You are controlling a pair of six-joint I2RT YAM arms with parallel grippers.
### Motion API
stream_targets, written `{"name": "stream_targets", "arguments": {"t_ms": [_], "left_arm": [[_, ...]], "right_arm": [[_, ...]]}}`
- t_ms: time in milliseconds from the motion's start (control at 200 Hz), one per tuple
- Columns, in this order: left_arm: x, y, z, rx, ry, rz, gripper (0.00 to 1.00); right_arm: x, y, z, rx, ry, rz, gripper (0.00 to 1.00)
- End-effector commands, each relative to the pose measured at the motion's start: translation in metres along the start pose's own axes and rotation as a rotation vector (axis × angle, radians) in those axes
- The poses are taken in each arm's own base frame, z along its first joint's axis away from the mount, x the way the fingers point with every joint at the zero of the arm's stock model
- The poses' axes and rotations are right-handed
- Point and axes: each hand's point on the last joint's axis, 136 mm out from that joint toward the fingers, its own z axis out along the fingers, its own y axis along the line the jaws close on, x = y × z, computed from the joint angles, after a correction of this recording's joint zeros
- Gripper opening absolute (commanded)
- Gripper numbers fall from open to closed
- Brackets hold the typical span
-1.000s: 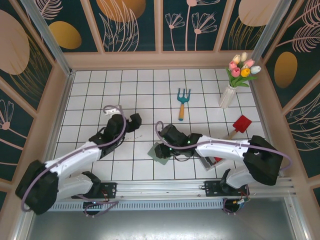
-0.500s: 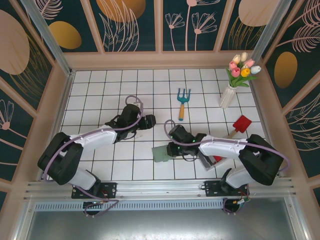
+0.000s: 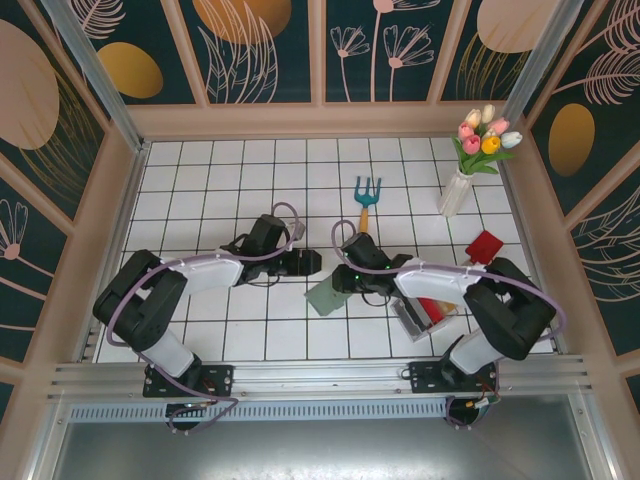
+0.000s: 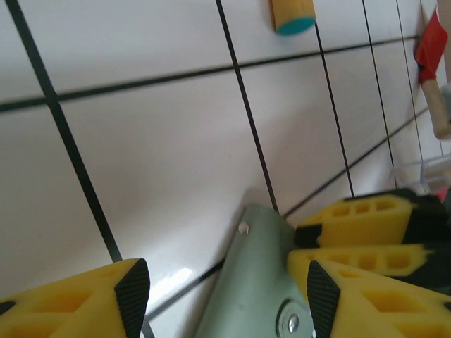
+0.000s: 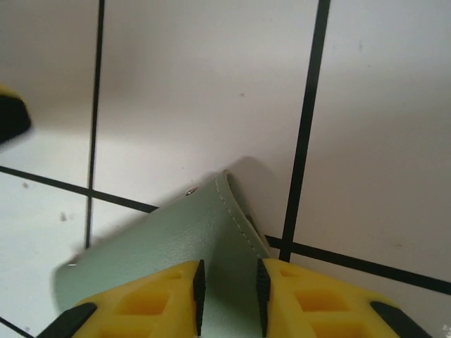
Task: Put the credit cards into the card holder
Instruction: Rotate the card holder at the bottom-center of the table, then pick up the card holder at the bottom-center of the table.
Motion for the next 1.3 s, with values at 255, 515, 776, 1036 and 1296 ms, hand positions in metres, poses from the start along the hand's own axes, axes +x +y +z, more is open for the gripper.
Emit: {"name": "stream_targets", "arguments": {"t_ms": [255,515,776,1036,1296], "left_arm": [[0.027,-0.01,0.024,0.067,0.16,0.033,0.64],[0.049,-0.014,0.033,0.083,0.257,0.061,0.6],[0.066,-0.02,0.026,0.139,0.311,0.046,0.45],[0.063,-0.027,0.02,0.18,0.26,0.006,0.28],[0.057,-0.047,0.008,0.269,0.215,0.008,0.4]], "right_arm": [[0.041,-0.007,-0.026,-0.019,0.069,0.145,0.23],[0.054,-0.017,-0.006,0.005,0.105,0.186,0.16],[0.05,-0.026,0.011,0.056,0.103,0.205,0.12],[0.049,-0.033,0.013,0.087,0.106,0.202,0.13],[0.043,-0.03,0.014,0.064,0.104,0.202,0.14]]}}
